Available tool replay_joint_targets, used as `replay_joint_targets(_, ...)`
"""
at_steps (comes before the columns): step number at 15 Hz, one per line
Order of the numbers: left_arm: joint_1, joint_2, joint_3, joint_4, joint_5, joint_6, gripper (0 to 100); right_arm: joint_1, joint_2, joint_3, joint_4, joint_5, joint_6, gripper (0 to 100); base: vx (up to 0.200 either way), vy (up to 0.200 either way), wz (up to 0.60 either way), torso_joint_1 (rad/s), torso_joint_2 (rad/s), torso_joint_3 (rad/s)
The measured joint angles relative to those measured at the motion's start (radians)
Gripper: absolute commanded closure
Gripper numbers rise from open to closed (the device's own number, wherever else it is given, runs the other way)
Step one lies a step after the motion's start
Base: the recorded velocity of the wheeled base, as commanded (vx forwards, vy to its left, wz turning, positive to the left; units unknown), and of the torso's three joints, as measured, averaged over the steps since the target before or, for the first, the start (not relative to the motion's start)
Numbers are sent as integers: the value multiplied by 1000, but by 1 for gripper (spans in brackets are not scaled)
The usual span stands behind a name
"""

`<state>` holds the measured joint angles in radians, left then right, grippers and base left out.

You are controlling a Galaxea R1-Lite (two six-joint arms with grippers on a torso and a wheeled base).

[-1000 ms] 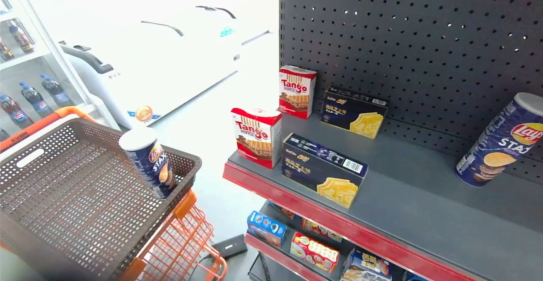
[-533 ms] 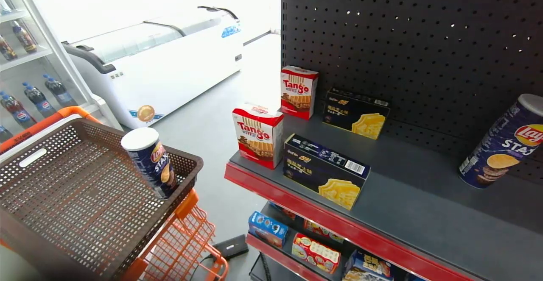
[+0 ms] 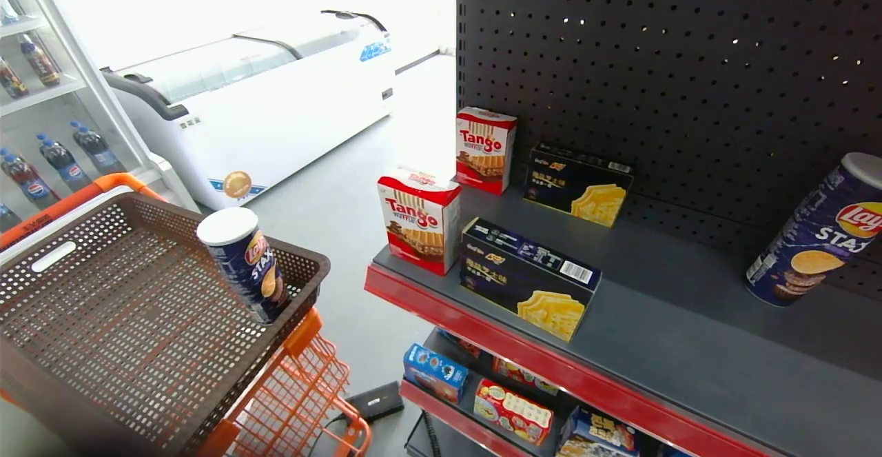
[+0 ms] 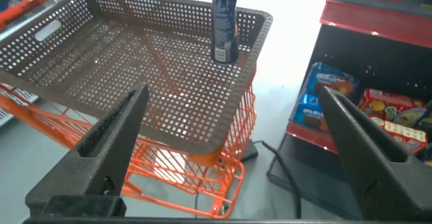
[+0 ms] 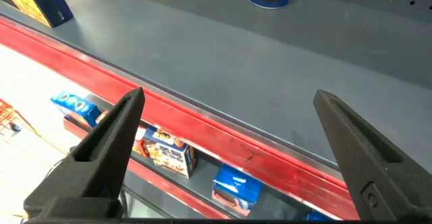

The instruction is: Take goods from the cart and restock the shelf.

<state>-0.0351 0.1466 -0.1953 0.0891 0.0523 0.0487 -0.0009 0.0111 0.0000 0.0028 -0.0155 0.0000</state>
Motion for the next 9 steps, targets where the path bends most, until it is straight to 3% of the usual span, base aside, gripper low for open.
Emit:
replay_joint_targets(5,-59,350,-80,-105,-2,-50,0,1,0,0,0,0,0,0,0,0,0,0,0,0)
replay_joint_targets(7,-24,496,-89,-191,-40,-52,0,1,0,0,0,0,0,0,0,0,0,0,0,0)
replay_joint_targets(9,25,653,-100,-342,-67,-39,0,1,0,0,0,0,0,0,0,0,0,0,0,0)
